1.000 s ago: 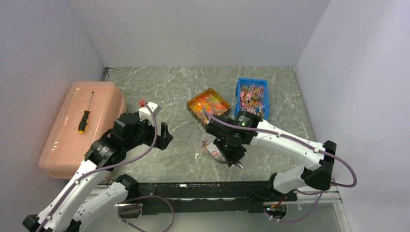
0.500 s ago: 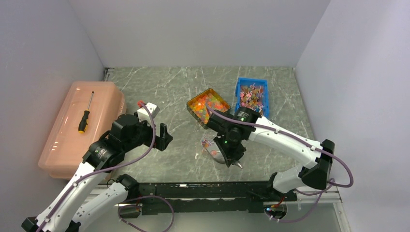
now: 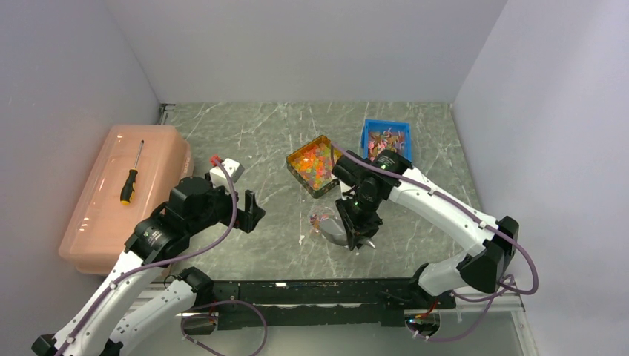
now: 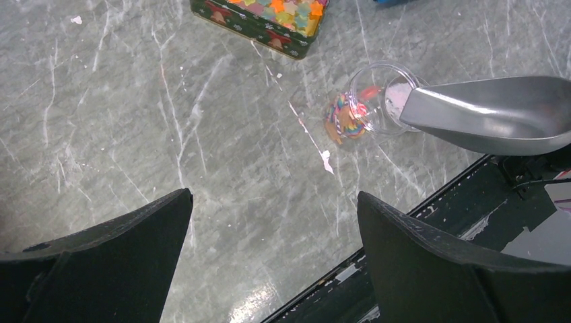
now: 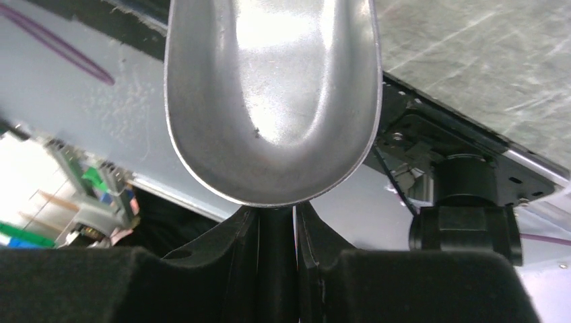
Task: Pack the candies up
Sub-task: Place the fake candies in the packing bottle.
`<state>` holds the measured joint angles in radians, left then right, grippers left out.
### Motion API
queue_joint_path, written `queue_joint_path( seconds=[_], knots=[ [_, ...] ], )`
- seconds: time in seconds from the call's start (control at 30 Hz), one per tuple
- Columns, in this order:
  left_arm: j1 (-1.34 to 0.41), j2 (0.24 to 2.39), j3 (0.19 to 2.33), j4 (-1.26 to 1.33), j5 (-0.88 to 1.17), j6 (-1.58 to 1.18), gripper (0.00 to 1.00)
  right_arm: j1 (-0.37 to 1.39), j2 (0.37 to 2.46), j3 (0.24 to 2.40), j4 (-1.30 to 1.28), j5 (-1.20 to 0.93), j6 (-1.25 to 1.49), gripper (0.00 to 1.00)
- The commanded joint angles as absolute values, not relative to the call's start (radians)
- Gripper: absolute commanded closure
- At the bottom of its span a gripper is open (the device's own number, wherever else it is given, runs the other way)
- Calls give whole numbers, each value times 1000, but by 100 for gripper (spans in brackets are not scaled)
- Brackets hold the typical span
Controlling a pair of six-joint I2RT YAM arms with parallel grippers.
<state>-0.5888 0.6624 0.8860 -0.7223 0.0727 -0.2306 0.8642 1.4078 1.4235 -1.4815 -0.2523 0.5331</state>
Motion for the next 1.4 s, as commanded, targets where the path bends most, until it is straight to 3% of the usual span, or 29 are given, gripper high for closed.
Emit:
queue_joint_path(
  seconds=[0.0,0.43,0.93,1.37],
  knots=[
    [-594,651,882,-701,64,-232,1,824,1407,1423,-1461,-412,477,100],
    [-594,654,882,-700,60,-231,1,744,1382,1408,-1446,-480,446,100],
    [-594,707,884,-687,104,-234,1,745,1239,1292,-1235,-410,315,100],
    [-594,793,989,-722,278,-286,1,1056,1119,1168,-933,-60,242,100]
  ],
)
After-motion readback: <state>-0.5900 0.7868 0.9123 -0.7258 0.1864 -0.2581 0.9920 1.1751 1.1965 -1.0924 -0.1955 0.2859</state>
